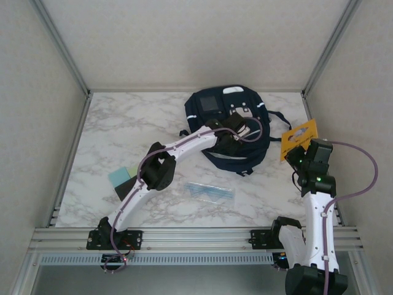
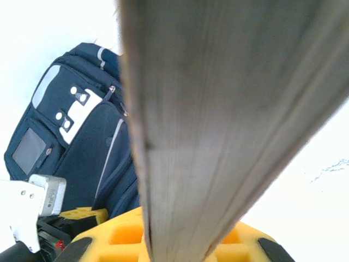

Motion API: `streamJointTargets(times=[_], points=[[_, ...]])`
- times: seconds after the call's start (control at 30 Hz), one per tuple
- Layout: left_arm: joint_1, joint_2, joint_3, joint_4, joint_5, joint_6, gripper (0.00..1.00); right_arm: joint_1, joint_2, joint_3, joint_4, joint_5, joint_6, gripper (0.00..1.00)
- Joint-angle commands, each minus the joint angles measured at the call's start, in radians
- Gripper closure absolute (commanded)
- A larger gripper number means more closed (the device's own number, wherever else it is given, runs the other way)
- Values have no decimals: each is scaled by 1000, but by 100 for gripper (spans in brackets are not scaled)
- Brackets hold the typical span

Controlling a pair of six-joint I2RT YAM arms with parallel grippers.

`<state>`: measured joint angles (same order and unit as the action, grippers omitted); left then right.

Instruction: Pack the student bag

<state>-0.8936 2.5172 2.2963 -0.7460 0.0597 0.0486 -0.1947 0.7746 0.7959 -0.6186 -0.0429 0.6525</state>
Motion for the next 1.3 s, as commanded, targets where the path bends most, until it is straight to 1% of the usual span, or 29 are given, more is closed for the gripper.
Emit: streamJointTargets(times=[0.0, 0.17, 0.3, 0.37, 0.43, 0.53, 0.6, 0.67, 0.73, 0.87, 1.0, 1.13, 1.2, 1.27], points=[[63, -42, 3, -53, 118, -144, 100, -5, -1, 82, 37, 61, -56, 100], [146, -132, 3, 47, 344, -328, 100, -5, 6, 116, -5, 86, -80, 100], [190, -181, 17, 113, 425, -423, 100, -5, 16, 113, -7, -5, -82, 100], [206, -197, 17, 147, 443, -458, 100, -5, 24, 111, -6, -55, -79, 100], [225, -208, 18, 188, 463, -505, 100, -6, 29, 97, 18, -137, -61, 100], [245, -201, 38, 225, 483, -557, 100, -5, 46, 56, 89, -299, 2, 100], [255, -185, 66, 237, 502, -592, 100, 0, 61, 10, 184, -423, 81, 100], [255, -176, 77, 260, 513, -619, 100, 12, 69, -41, 299, -508, 155, 100], [254, -172, 78, 278, 515, -637, 100, 38, 78, -85, 390, -554, 221, 100], [254, -170, 79, 307, 529, -672, 100, 115, 103, -144, 517, -549, 298, 100], [249, -180, 78, 311, 544, -681, 100, 213, 198, -218, 759, -520, 379, 100], [243, -201, 68, 300, 554, -679, 100, 295, 354, -221, 960, -469, 394, 100], [239, -218, 47, 310, 558, -683, 100, 327, 459, -192, 1054, -442, 388, 100], [237, -235, 28, 321, 561, -687, 100, 341, 555, -145, 1099, -444, 384, 100]])
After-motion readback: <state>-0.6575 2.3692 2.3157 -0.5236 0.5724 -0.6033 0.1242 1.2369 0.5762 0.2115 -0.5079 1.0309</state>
